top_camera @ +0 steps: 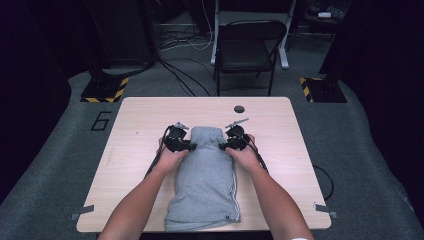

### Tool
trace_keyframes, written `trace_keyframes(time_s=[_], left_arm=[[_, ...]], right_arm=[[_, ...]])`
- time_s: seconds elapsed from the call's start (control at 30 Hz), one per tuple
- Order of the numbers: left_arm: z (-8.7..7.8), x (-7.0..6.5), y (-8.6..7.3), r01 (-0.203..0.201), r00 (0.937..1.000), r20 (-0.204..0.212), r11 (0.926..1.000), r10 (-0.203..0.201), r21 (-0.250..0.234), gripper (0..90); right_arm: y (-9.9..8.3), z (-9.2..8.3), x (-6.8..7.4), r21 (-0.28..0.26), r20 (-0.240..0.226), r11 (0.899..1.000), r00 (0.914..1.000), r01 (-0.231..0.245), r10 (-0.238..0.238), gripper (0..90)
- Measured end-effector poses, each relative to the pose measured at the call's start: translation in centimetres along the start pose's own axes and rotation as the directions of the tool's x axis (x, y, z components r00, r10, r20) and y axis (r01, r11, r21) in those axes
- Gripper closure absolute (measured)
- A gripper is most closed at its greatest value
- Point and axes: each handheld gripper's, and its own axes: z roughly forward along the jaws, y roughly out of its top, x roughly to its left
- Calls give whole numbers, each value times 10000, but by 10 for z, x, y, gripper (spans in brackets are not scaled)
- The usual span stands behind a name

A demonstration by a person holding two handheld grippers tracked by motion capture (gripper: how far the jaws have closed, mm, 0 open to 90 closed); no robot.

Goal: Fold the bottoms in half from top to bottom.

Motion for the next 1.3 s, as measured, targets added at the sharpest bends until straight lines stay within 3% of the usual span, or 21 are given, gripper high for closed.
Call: trace_keyframes(time_s=[0.23, 0.4, 0.5, 0.57, 0.67, 0.77, 0.87, 0.93, 0.97, 1.07, 1.1, 1.3], left_arm=[[-1, 2, 0, 134, 9999, 13, 9999, -134, -55, 620], [-2, 3, 1, 261, 9996, -107, 9995, -262, -151, 557], [-1, 3, 2, 300, 9994, -163, 9992, -305, -257, 521], [0, 3, 2, 446, 9989, -137, 9984, -451, -346, 510], [5, 7, 2, 529, 9985, -106, 9980, -533, -355, 503], [11, 8, 1, 874, 9962, 24, 9956, -873, -324, 509], [13, 9, 2, 787, 9968, 125, 9966, -784, -248, 535], [14, 8, 2, 992, 9950, 173, 9948, -989, -209, 551], [15, 9, 3, 825, 9964, 186, 9965, -822, -128, 558], [17, 9, 3, 1077, 9934, 393, 9942, -1076, -7, 609], [18, 10, 2, 961, 9946, 393, 9954, -962, 36, 617], [19, 8, -1, 975, 9940, 521, 9952, -967, -126, 687]], right_arm=[[-1, 2, 1, 87, -214, 9984, 9982, 557, -555, 607], [0, 2, 7, 205, -393, 9987, 9982, 466, -458, 759], [0, 2, 12, 186, -238, 9979, 9978, 626, -621, 810], [0, 2, 13, 224, -98, 9960, 9962, 865, -863, 821], [0, 2, 15, 207, -29, 9971, 9973, 731, -731, 828], [0, 2, 17, 183, 46, 9971, 9973, 736, -737, 829], [0, 2, 17, 221, 93, 9968, 9970, 772, -774, 829], [0, 2, 17, 205, 48, 9968, 9970, 770, -771, 829], [0, 2, 17, 208, 87, 9968, 9970, 772, -774, 829], [0, 2, 17, 198, 58, 9968, 9969, 778, -779, 828], [0, 2, 17, 176, 109, 9971, 9971, 746, -748, 828], [0, 2, 17, 226, 170, 9961, 9962, 851, -855, 826]])
